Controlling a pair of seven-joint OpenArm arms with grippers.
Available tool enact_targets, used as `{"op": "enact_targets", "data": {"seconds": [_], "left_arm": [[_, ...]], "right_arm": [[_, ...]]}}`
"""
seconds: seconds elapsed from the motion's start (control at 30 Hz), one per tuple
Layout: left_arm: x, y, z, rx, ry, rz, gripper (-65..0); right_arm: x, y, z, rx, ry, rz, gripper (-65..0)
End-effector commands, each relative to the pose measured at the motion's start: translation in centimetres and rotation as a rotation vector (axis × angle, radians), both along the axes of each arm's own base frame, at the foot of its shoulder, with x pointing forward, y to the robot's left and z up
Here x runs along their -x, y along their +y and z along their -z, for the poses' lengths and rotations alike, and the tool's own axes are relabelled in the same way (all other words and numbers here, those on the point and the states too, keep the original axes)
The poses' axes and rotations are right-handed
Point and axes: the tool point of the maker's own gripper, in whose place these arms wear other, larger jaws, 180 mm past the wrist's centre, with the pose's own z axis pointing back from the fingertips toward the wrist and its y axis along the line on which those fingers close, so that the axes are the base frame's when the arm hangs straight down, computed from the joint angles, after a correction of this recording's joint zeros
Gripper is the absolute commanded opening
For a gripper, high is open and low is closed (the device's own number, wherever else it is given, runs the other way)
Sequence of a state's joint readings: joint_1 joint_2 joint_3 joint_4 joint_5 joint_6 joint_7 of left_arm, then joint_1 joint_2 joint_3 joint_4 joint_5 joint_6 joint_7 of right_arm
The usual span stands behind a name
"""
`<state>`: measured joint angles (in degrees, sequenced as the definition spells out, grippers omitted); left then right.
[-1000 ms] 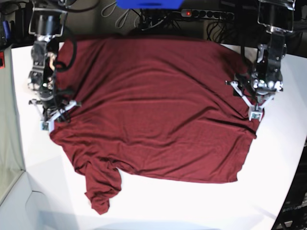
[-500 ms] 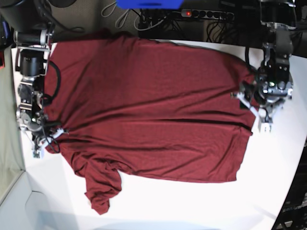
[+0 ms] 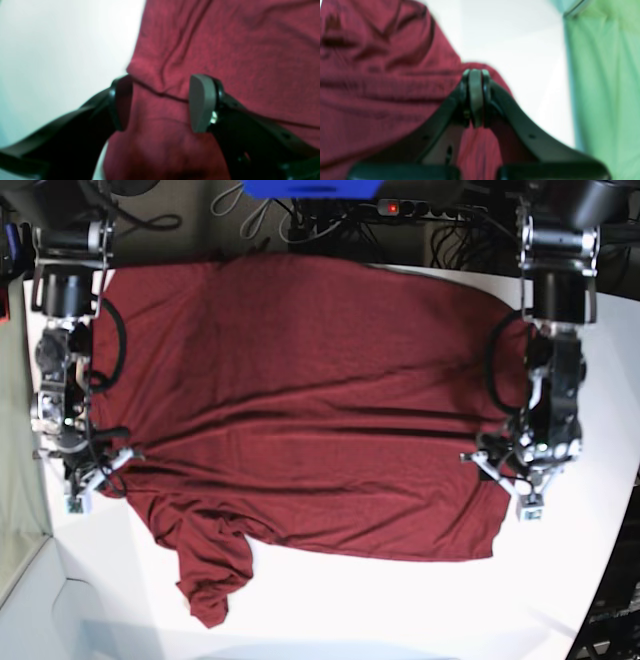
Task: Layout the t-shirt on the table in an organized manner, then fold the t-shirt properly
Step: 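Grasp both shirt sides and pull them outward toward the hem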
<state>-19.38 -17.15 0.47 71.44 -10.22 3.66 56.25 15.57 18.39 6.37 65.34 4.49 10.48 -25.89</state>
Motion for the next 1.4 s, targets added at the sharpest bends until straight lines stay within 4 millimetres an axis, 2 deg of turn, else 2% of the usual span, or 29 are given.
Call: {"op": "enact_targets", "data": {"seconds": [0.0, 0.07, 0.2, 0.3, 0.4, 0.57, 0.7, 0.93, 1.07, 1.13, 1.27, 1.37], "left_arm": [[-2.0, -0.2, -1.6, -0.011, -0.052, 0.015, -29.8], [-2.5, -1.0, -0.5, -0.03, -0.031, 0.047, -29.8], [-3.8, -1.7, 0.8, -0.068, -0.045, 0.094, -29.8], [-4.0, -1.1, 2.2, -0.086, -0.026, 0.09, -29.8], [-3.7, 0.4, 4.0, -0.098, -0.006, 0.061, -29.8], [-3.2, 2.6, 5.9, -0.124, -0.012, 0.03, -29.8], [-3.1, 3.4, 6.4, -0.134, -0.025, 0.021, -29.8], [-4.8, 3.3, 4.9, -0.136, -0.103, 0.026, -29.8], [-6.4, 3.4, 3.2, -0.139, -0.143, 0.022, -29.8], [-6.5, 3.8, 3.1, -0.141, -0.14, 0.013, -29.8], [-8.0, 5.4, 1.4, -0.154, -0.177, -0.018, -29.8], [-8.8, 6.2, 0.2, -0.174, -0.23, -0.02, -29.8]], "right_arm": [[-0.7, -0.8, -1.9, 0.021, -0.05, 0.006, -65.0], [0.5, 0.0, -0.7, 0.006, -0.021, -0.001, -65.0], [2.2, 0.9, 0.2, 0.01, -0.006, -0.017, -65.0], [3.0, 0.9, 1.0, 0.006, 0.013, -0.017, -65.0], [3.7, 0.5, 3.0, -0.009, 0.067, 0.002, -65.0], [2.0, -0.4, 4.3, -0.036, 0.058, 0.03, -65.0], [0.2, -1.1, 4.7, -0.059, 0.05, 0.056, -65.0], [-4.0, -1.6, 3.4, -0.104, -0.002, 0.088, -65.0], [-6.3, 0.2, 2.4, -0.065, -0.008, 0.012, -65.0], [-7.2, 1.3, 1.9, -0.044, -0.019, -0.032, -65.0], [-8.6, 2.9, 0.6, -0.029, -0.064, -0.078, -65.0], [-10.0, 2.8, -1.2, -0.019, -0.096, -0.083, -65.0]]}}
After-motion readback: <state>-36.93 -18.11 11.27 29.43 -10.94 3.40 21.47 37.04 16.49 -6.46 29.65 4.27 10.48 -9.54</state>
